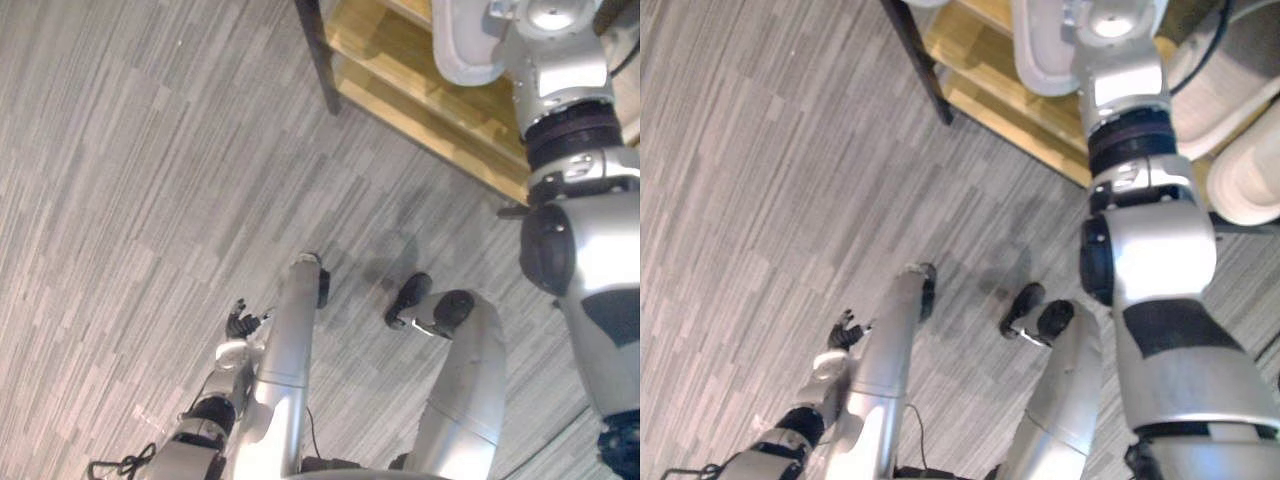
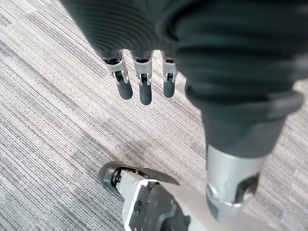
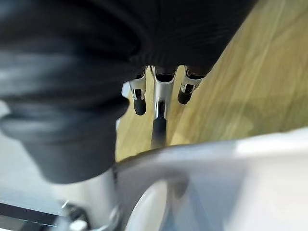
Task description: Organize the slippers on the shoe rack
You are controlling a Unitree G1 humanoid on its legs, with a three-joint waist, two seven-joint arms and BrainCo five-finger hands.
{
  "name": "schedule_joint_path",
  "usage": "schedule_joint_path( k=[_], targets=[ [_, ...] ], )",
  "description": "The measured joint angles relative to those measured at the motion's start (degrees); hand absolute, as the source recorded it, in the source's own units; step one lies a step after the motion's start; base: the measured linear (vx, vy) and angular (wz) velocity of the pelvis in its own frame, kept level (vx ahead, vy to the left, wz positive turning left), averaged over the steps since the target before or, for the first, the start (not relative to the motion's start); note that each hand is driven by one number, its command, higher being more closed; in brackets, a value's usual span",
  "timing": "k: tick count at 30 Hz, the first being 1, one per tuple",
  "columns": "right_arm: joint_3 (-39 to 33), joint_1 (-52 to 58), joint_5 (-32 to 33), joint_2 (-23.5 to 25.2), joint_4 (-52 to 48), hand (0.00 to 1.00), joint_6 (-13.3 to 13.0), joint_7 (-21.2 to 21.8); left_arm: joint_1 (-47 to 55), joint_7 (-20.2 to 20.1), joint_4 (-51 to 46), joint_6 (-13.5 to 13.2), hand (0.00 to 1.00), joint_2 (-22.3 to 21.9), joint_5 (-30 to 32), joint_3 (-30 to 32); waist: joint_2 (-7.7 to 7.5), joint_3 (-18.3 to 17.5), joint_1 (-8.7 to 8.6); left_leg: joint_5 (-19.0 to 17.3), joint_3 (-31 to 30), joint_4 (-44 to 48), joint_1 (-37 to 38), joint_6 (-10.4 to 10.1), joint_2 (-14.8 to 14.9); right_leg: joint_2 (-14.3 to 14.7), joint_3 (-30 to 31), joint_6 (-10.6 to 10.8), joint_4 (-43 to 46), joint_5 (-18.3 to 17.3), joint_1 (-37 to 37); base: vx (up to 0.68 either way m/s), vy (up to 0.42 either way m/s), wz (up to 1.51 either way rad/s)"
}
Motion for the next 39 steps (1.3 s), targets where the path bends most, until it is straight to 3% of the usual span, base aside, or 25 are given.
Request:
schedule_joint_path(
  k=[14,18,23,32,39],
  targets=[
    [0.4,15.9,1.3,2.5,-14.1,0.0,-0.1,0.6,1.1,-1.4,0.5,0.1,0.0,0.4,0.0,3.4,0.13,-0.8,-0.84,0.0,0.9,0.1,2.9,0.0,2.8,2.0,-0.2,0.2,-0.3,-0.1,2.4,-0.01,-0.001,-0.07],
    [0.5,23.4,6.3,6.9,-21.4,0.0,-1.2,0.9,1.8,-1.9,0.4,0.1,0.0,0.4,-0.1,4.2,0.17,-2.9,-1.47,-0.1,1.2,-0.2,4.0,0.1,3.2,2.2,-0.4,0.2,-0.8,-0.2,3.5,0.0,-0.001,-0.01],
    [0.5,30.0,9.1,11.3,-22.6,0.0,-2.9,2.9,2.2,-2.6,0.4,0.2,0.0,0.2,0.0,5.7,0.01,-4.2,-1.77,-0.4,1.6,-0.7,6.0,0.2,3.8,2.7,-0.2,0.2,-1.5,-0.1,5.4,0.0,-0.001,-0.06],
    [0.4,35.9,13.7,12.3,-26.6,0.0,-5.1,6.3,2.5,-3.3,0.3,0.3,0.0,-0.8,0.2,8.6,0.02,-5.2,-1.91,-0.3,1.9,-2.4,7.9,0.2,4.0,2.9,-0.6,0.3,-3.0,-0.1,7.2,0.0,0.0,-0.01],
    [-1.2,36.7,20.5,16.8,-26.5,0.0,-6.3,9.0,2.5,-4.1,0.2,0.3,0.0,-0.8,0.2,8.8,0.04,-5.3,-1.86,-0.3,1.9,-2.3,7.9,0.2,4.1,2.9,-0.6,0.3,-3.0,-0.1,7.3,0.0,0.0,0.0]
  ],
)
